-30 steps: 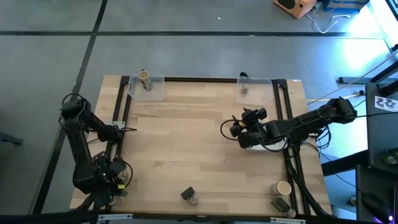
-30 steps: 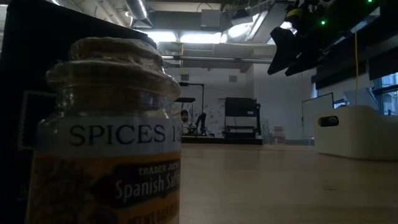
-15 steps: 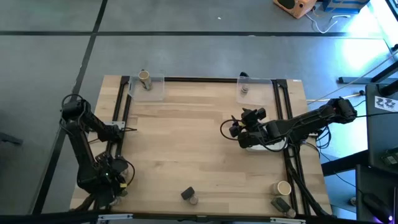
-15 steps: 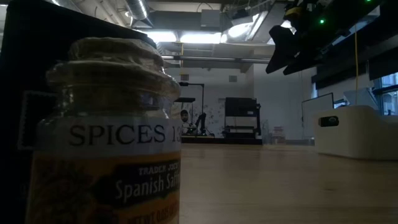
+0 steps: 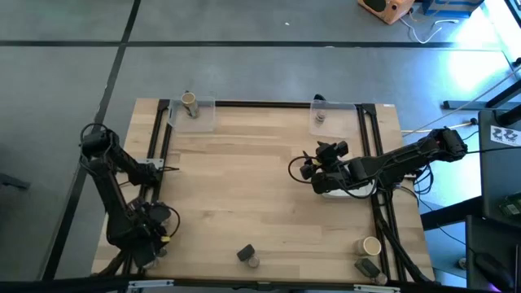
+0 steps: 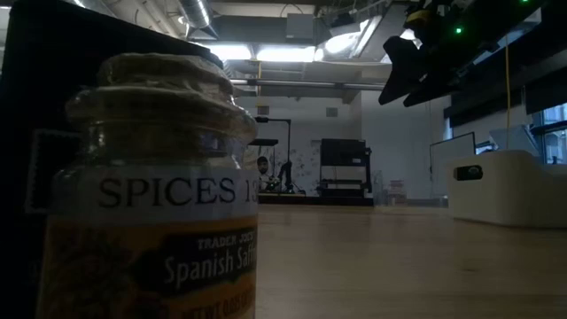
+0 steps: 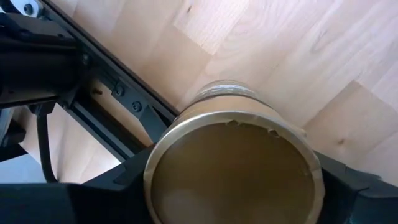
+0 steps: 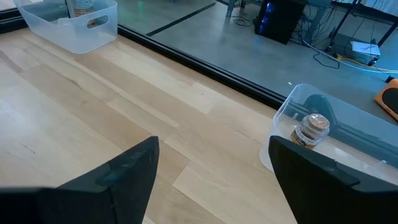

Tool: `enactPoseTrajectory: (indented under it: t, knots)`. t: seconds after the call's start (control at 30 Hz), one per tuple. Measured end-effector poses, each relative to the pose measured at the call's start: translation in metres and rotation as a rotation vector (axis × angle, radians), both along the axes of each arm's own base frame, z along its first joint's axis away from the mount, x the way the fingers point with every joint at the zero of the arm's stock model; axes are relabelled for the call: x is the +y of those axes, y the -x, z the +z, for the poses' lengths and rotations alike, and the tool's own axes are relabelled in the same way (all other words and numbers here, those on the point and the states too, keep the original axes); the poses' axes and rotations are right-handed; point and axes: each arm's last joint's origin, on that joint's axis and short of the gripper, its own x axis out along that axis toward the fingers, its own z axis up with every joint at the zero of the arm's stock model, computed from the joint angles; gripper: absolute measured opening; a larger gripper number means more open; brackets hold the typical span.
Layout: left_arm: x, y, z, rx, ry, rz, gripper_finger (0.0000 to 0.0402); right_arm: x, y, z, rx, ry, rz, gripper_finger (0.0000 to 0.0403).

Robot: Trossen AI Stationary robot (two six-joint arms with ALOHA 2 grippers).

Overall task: Sort spices by type
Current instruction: Put the left cream brown seasoning bottle into the left transparent bin

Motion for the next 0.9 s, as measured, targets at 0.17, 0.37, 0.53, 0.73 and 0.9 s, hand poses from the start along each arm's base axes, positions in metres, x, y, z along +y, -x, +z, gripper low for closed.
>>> enactPoseTrajectory:
  t: [0.17, 0.37, 0.53, 0.73, 0.9]
  knots:
    - [0.006, -0.013, 0.002, -0.01, 0.002, 0.011, 0.027, 0.0, 0.0, 0.0, 0.0, 0.0, 0.0, 0.0303]
    - [0.019, -0.032, 0.018, -0.055, -0.027, 0.003, 0.0269, 0.0, 0.0, 0.0, 0.012, 0.007, 0.007, 0.0303]
    - [0.036, -0.048, 0.035, -0.136, -0.054, 0.007, 0.0269, 0.0, 0.0, 0.0, 0.011, 0.007, 0.011, 0.0303]
    - [0.064, -0.067, 0.055, -0.237, -0.08, 0.028, 0.0269, 0.0, 0.0, 0.0, 0.011, 0.007, 0.012, 0.0303]
    - [0.093, -0.081, 0.071, -0.302, -0.116, 0.086, 0.0269, 0.0, 0.0, 0.0, 0.017, 0.011, 0.015, 0.0303]
